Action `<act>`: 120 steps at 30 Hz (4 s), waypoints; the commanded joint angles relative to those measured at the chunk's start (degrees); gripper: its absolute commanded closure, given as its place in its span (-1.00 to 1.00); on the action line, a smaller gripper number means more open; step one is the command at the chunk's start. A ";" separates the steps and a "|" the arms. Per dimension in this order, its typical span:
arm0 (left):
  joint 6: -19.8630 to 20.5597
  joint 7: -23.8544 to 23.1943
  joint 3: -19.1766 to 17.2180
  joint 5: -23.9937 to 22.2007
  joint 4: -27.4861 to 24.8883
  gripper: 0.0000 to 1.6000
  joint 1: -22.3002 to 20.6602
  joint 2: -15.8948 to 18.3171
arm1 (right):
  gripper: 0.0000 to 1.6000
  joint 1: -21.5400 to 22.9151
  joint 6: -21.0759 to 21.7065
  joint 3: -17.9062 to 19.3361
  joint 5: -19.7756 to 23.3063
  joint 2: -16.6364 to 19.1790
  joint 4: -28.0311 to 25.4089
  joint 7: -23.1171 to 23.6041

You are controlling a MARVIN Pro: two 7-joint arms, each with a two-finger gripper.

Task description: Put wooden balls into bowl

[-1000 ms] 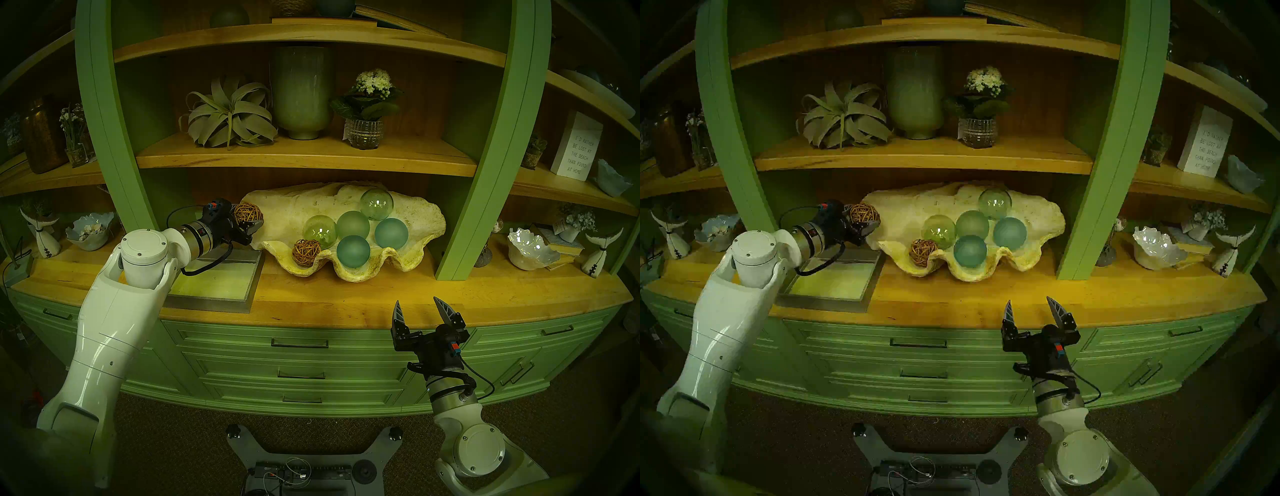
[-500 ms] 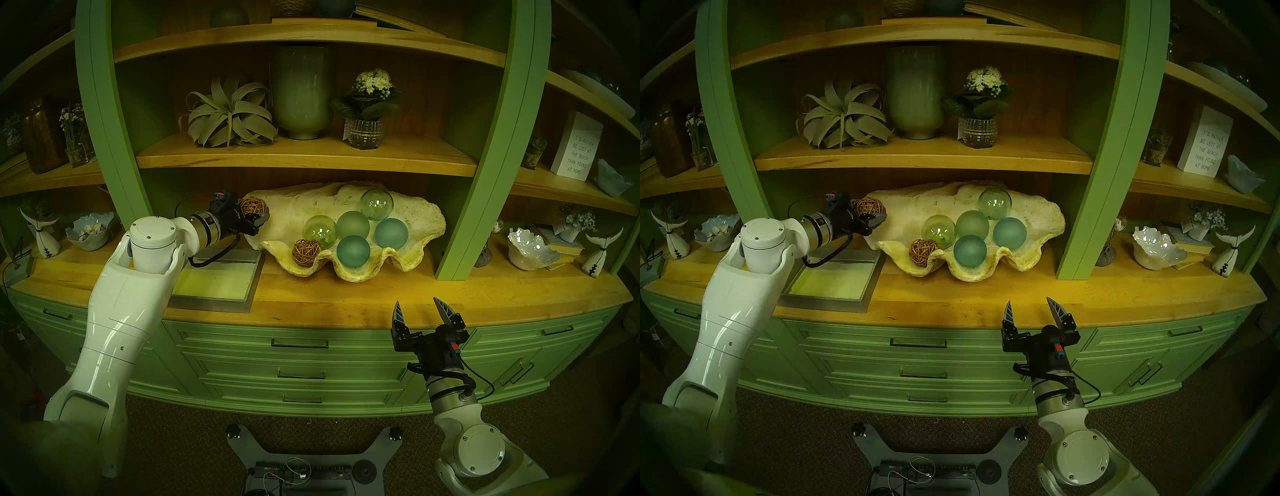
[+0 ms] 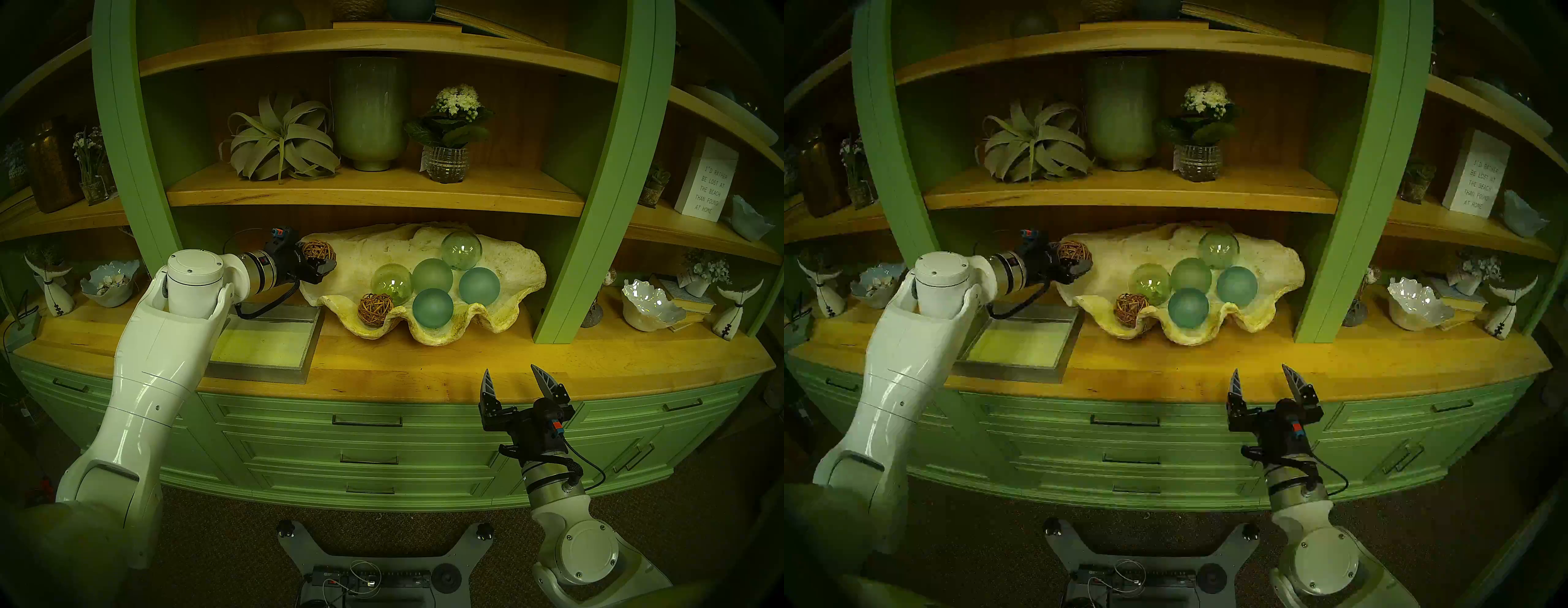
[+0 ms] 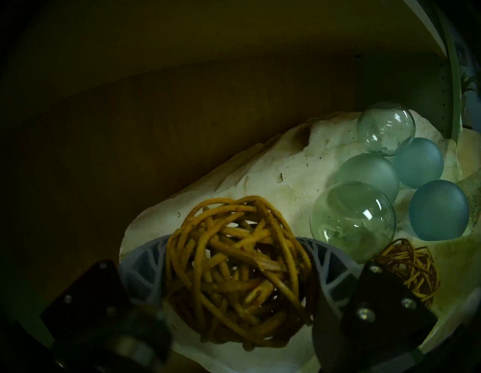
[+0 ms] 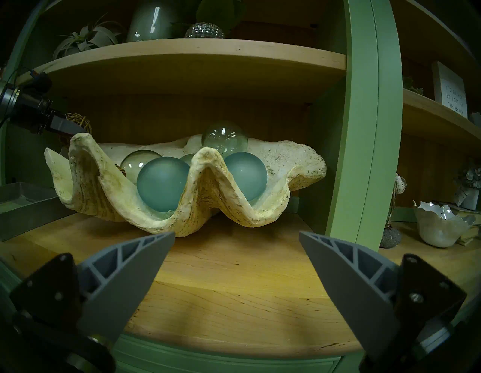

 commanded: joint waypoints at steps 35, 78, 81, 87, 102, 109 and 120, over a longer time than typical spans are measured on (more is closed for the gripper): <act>0.70 -16.88 3.37 8.49 12.94 -1.00 -17.36 -1.31 | -1.00 0.70 -0.51 0.05 -0.03 -0.02 -2.16 -0.01; 1.07 -27.75 -23.00 -0.32 -6.42 -1.00 14.06 11.60 | -1.00 0.79 -0.42 -0.03 -0.07 0.06 -1.27 -0.12; 1.23 -27.68 -23.89 0.10 -6.24 -1.00 16.57 10.31 | -1.00 0.79 -0.40 -0.03 -0.07 0.07 -1.07 -0.13; 1.24 -26.55 -24.74 1.16 -4.73 -1.00 21.32 7.48 | -1.00 0.75 -0.37 -0.03 -0.07 0.09 -0.66 -0.15; -2.60 -20.33 -31.02 1.53 -8.98 -1.00 33.92 2.23 | -1.00 0.89 -0.44 -0.06 -0.09 0.09 -0.03 -0.16; -5.63 -17.42 -36.58 0.65 -14.68 -1.00 36.78 -0.22 | -1.00 0.94 -0.47 -0.08 -0.10 0.09 0.10 -0.17; -11.23 -14.63 -41.83 -1.19 -22.07 -1.00 40.24 -5.97 | -1.00 1.06 -0.52 -0.11 -0.12 0.08 0.08 -0.17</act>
